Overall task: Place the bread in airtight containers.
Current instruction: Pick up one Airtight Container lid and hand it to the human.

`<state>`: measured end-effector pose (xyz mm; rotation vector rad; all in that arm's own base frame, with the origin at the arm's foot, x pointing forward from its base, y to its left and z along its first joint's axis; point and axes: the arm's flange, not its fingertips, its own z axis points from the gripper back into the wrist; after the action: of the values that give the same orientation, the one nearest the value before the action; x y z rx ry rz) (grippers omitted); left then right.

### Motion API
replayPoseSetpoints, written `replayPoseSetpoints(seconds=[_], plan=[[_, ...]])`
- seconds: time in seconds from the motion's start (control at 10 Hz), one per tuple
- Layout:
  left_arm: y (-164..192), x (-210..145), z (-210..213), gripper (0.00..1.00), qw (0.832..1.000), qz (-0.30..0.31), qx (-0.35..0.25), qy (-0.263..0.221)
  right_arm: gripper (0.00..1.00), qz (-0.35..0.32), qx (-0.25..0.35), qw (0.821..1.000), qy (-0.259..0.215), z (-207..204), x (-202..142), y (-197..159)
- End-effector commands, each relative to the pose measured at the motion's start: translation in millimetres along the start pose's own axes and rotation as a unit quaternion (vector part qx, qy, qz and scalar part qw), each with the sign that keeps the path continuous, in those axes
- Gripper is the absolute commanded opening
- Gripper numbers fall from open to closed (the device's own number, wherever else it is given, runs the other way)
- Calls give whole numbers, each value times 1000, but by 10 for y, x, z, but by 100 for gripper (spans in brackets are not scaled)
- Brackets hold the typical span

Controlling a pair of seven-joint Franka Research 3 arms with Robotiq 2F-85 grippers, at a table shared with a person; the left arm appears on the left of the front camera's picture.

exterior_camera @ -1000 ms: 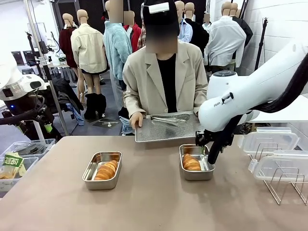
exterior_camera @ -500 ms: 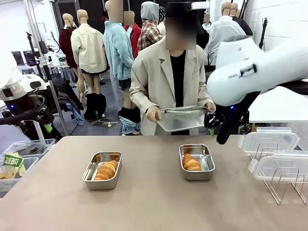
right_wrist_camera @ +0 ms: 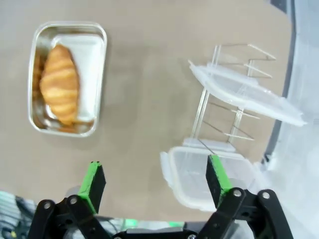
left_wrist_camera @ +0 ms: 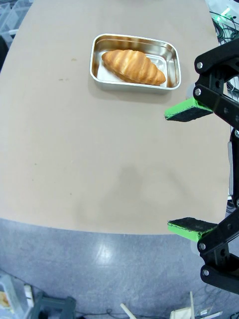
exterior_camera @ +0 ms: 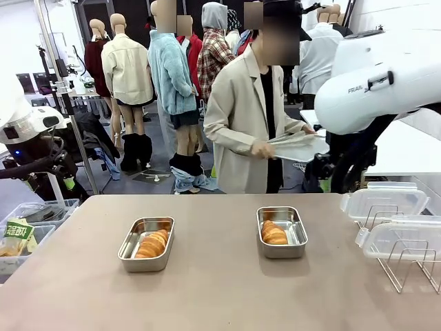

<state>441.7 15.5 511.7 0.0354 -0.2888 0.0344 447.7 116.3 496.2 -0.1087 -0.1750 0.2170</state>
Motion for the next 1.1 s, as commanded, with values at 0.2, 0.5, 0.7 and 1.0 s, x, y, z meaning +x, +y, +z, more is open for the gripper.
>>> replayPoseSetpoints(seconds=[0.2,0.5,0.7,1.0], plan=[[-3,13,8,100,1000,0,0,-5,100,64,2,997,38,-7,-241,-648],[-3,13,8,100,1000,0,0,-5,100,81,22,996,43,-133,-258,-862],[-3,13,8,100,1000,0,0,-5,100,74,11,996,44,-70,-245,-868],[-3,13,8,100,1000,0,0,-5,100,74,11,996,44,-70,-245,-868]])
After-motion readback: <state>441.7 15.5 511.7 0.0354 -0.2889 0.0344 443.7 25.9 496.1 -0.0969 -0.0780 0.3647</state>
